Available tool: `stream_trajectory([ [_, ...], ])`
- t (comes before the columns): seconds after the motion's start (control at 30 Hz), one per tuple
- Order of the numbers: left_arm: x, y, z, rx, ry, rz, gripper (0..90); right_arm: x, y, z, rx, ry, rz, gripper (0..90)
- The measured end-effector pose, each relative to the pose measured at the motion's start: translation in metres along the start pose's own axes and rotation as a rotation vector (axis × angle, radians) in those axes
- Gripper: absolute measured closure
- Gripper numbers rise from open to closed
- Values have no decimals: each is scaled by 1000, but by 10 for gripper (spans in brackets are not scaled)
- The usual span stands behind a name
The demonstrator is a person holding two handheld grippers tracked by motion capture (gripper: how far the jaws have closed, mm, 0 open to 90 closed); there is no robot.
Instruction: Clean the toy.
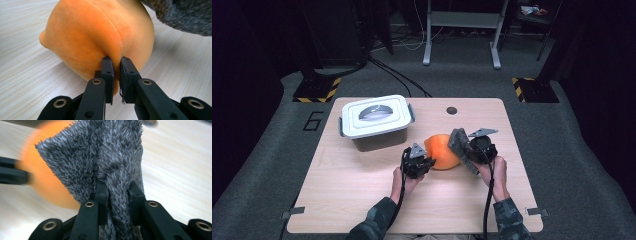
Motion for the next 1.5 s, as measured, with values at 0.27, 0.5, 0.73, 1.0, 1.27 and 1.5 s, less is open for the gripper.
stream_trajectory([
  [0.27, 0, 0, 1, -2, -2, 4, 822, -21, -15, 46, -47, 117, 17, 742],
  [0.5, 1, -1, 2, 0, 0, 2, 822, -18, -25, 43, -49, 106, 22, 747],
  [0.73, 1, -1, 2, 4, -4, 8, 822, -6, -23, 14, -19, 30, 24, 747],
  [1.0, 3, -2, 3, 9, 11, 13, 822, 16, -33, -20, 20, -57, 80, 747],
  [1.27, 4, -2, 6, 10, 10, 18, 822, 39, -60, -36, 22, -123, 167, 749],
  [1.5, 7, -1, 10, 9, 36, 13, 821, 46, -66, -39, 14, -134, 198, 745],
])
Point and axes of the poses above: each handheld gripper's, and its own axes: y roughly backward along the jaws, x roughly out of its underside, z roughly to its left, the point moved 8 cm from there along -y, roughly forward along the jaws, and after that the axes turned 5 degrees about -y, right-handed, at the moved point
